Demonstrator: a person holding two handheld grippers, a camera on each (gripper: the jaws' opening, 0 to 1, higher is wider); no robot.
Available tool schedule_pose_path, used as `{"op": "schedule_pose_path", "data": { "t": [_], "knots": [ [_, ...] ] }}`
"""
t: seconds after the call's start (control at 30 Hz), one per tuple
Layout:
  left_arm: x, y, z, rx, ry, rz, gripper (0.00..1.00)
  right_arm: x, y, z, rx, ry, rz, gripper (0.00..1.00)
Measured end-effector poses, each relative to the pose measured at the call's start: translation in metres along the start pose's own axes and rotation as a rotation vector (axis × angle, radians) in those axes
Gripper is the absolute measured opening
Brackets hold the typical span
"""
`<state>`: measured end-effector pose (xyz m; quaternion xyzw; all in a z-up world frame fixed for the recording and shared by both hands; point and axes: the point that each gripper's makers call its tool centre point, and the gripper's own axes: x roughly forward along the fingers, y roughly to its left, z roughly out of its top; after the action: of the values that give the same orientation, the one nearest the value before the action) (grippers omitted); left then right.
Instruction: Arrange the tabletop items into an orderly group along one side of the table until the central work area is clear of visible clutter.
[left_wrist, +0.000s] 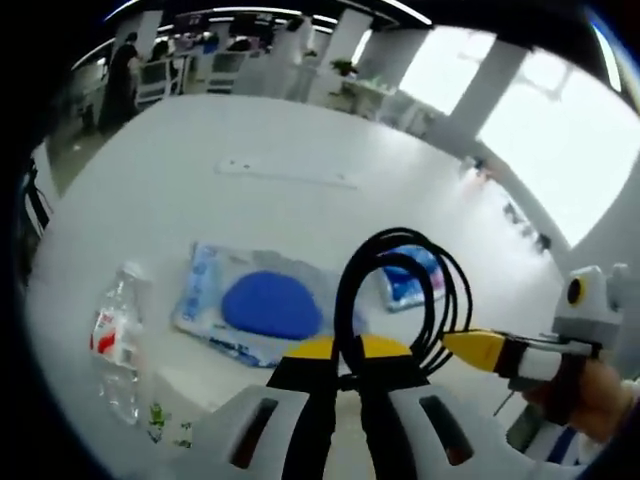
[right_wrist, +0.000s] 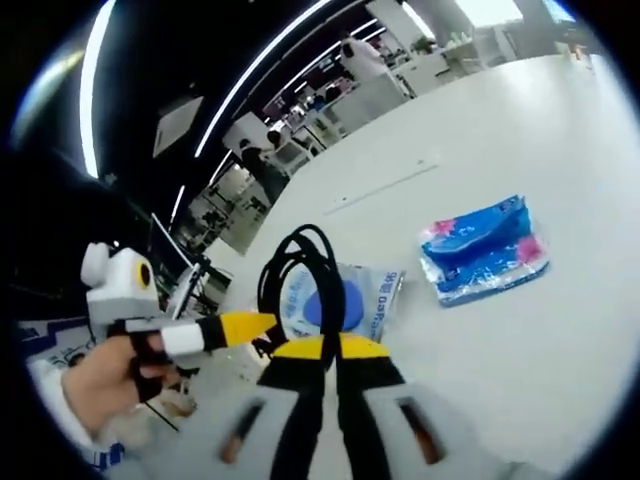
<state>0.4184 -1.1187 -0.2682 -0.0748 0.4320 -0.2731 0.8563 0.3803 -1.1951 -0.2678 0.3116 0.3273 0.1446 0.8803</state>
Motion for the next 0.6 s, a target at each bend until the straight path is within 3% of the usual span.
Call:
{"op": "schedule_pose_path", "data": {
  "t": [0.6],
  "knots": [
    [0.027, -0.04, -0.02, 0.012, 0.061, -0.026, 0.02, -0.029, -0.044, 0.003, 0.05, -0.017, -0.029, 0.0]
  ]
}}
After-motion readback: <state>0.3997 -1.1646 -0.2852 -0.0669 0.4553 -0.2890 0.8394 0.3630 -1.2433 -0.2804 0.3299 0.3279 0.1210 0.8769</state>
